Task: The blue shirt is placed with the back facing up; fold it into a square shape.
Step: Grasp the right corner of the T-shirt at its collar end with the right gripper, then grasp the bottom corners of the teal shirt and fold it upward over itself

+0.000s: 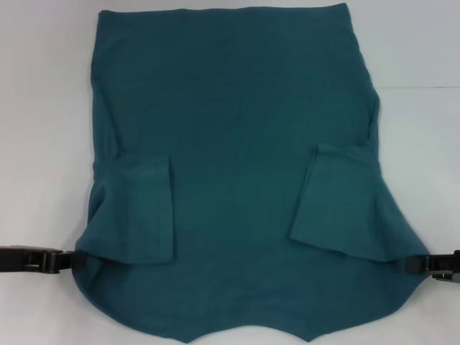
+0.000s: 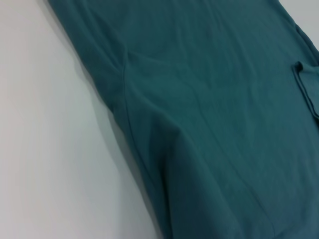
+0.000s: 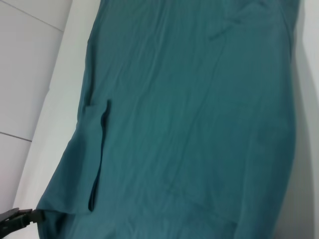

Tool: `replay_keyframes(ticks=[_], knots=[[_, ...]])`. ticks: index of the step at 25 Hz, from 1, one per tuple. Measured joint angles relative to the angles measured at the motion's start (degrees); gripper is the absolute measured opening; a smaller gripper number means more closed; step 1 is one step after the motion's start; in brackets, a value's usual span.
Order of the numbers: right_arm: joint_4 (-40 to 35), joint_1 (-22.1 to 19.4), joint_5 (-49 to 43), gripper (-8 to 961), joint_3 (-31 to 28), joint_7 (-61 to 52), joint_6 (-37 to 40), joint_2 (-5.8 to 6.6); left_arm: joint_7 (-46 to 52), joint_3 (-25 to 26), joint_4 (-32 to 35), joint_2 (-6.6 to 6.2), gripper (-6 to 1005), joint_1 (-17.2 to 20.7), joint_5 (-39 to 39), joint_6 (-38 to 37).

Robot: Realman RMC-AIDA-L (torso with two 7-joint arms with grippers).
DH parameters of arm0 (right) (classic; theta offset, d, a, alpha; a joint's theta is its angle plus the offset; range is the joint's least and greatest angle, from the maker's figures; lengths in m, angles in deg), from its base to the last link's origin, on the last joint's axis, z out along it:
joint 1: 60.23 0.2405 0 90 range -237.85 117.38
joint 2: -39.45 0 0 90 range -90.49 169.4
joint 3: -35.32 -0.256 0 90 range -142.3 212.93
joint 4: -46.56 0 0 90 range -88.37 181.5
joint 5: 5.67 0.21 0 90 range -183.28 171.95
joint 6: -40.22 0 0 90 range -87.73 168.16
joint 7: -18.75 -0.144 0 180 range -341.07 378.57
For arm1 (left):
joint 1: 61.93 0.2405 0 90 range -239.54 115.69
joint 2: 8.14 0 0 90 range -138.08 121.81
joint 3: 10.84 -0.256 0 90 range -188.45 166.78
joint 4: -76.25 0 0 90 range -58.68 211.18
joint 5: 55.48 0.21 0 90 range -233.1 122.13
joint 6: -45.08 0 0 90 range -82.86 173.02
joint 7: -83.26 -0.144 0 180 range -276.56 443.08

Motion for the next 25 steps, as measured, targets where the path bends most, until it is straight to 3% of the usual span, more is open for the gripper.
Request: replay_keyframes(ticks=[5,8,13,19,25], knots=[[0.0,-0.3,-0.2,405,0.2,0.5,-0.1,0.02,0.2,0.0,0.0,0.01,81,-0.1,0.0,0.0],[-0.1,-0.6,-0.2,167,0.0,1.4,-0.1,-0.11,0.3,0.0,0.0,0.07,83,-0.1,0.0,0.0],[-0.1,-1.5,0.0,30,-1.2,3.4,0.1,-0.19,1.2,0.1,0.1,0.09,85,0.4,0.0,-0.3],[-0.1,-2.0,0.1,31,-3.3,4.7,1.4,0.76,3.2,1.5,1.0,0.14,88,2.3,0.0,-1.2],[-0.2,-2.2,0.1,31,-4.5,6.4,3.2,1.69,2.9,6.0,1.4,0.26,91,4.3,0.0,-3.5]])
